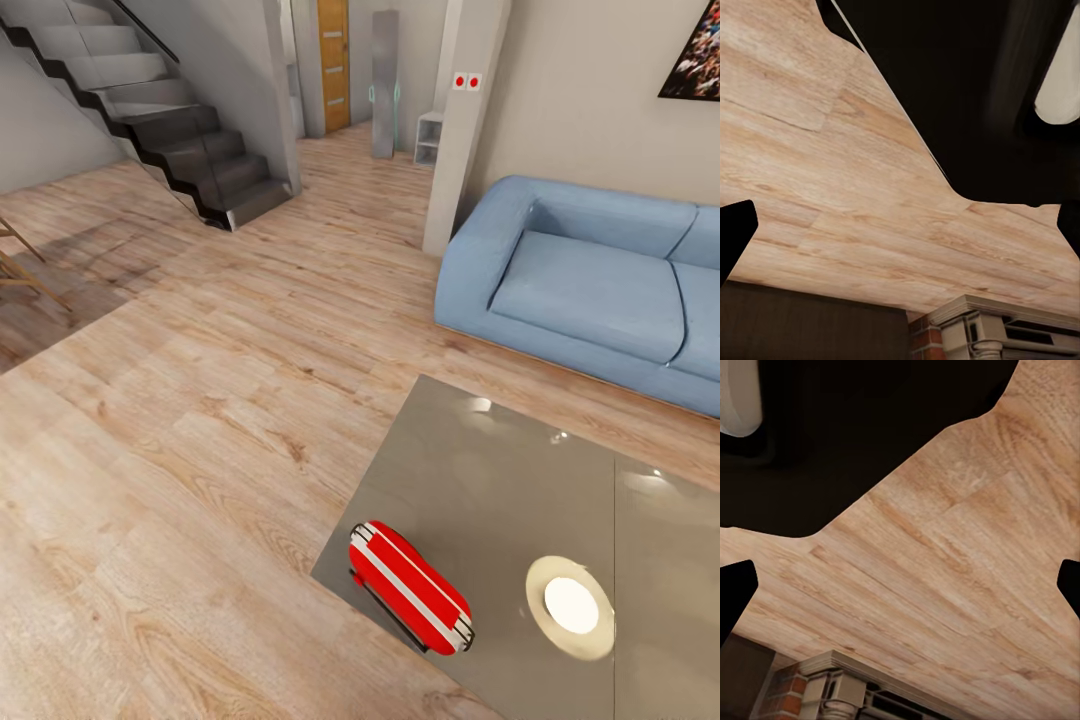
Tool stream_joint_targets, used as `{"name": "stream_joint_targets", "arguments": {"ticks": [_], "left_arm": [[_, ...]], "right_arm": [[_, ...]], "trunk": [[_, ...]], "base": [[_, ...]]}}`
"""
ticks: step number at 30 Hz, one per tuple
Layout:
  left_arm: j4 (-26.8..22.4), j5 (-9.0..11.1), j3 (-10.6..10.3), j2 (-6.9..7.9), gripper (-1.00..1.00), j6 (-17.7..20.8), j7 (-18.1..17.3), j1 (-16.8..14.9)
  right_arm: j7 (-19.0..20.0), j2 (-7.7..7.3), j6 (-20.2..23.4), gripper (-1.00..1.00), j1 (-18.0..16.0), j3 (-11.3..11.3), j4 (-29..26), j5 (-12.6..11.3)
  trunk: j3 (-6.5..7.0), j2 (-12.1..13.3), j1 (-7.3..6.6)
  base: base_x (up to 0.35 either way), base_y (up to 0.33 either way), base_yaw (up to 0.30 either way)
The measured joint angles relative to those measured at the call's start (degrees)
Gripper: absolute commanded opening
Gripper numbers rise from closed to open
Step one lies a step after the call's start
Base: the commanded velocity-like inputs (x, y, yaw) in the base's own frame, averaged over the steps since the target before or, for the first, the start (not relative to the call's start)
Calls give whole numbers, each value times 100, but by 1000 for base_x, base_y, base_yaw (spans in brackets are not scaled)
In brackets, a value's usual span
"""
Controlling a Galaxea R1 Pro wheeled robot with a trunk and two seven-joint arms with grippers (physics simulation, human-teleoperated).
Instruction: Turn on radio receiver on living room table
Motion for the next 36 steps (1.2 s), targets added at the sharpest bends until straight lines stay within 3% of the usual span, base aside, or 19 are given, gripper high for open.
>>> {"name": "stream_joint_targets", "arguments": {"ticks": [8,36], "left_arm": [[0,0,0,0,100,0,0,0],[0,0,2,0,100,0,0,0]], "right_arm": [[0,-6,-21,100,0,8,0,4],[0,-9,-27,100,0,25,0,9]], "trunk": [[-11,0,0],[-267,0,0]], "base": [[0,0,0],[0,0,0]]}}
